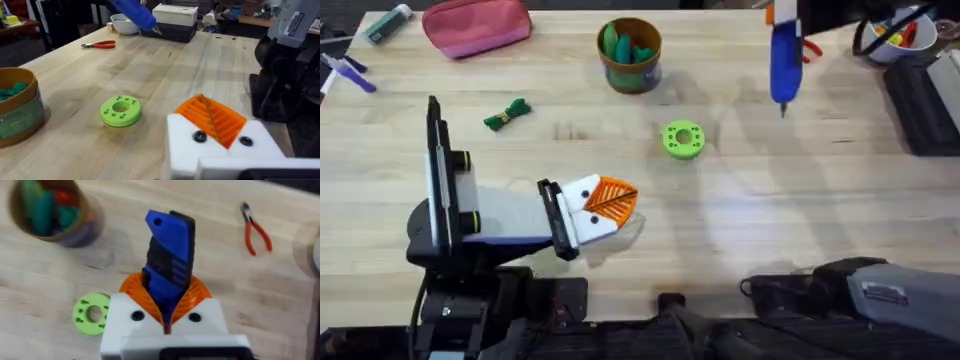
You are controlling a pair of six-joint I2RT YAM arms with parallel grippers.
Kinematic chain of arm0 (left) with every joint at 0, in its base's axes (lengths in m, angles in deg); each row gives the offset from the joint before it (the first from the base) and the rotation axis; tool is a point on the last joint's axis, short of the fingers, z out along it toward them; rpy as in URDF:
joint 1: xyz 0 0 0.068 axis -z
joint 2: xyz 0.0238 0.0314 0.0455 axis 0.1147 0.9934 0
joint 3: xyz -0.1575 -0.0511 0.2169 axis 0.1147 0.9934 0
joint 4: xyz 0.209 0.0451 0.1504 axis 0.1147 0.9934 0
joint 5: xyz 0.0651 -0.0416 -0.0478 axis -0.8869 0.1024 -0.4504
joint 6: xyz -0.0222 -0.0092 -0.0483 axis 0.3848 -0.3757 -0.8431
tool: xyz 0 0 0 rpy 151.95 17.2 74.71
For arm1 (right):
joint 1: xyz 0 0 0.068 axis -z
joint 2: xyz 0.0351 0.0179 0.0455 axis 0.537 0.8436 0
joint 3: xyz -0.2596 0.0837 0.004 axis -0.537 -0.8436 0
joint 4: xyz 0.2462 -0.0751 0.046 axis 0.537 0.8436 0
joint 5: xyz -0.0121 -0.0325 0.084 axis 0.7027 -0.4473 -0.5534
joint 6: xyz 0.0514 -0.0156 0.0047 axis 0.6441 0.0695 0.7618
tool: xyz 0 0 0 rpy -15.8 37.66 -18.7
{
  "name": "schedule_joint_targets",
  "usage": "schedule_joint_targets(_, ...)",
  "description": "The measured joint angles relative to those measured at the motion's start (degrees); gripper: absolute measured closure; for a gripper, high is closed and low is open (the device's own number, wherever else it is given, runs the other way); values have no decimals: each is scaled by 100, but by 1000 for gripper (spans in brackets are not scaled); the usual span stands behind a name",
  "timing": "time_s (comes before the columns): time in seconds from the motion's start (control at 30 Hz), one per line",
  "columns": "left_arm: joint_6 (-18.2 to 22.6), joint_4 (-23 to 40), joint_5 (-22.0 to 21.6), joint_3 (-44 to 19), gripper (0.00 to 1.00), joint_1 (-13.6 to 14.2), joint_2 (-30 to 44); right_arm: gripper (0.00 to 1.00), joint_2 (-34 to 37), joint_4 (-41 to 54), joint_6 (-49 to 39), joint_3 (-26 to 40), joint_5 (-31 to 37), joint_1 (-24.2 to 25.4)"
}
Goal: Pick up the gripper from the table and insert it into the empty holder that is missing its gripper. Then pick up a screw, insert it into the mounting hole, and use the screwdriver to tighten it. Finally, clean up the table by picking up the vegetable and placing it into the bucket.
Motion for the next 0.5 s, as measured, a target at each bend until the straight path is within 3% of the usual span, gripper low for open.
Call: schedule_joint_targets(0.5, 0, 1, 0, 0, 980, 0, 0, 975, -1385, -795, 475, 1, -17, -1922)
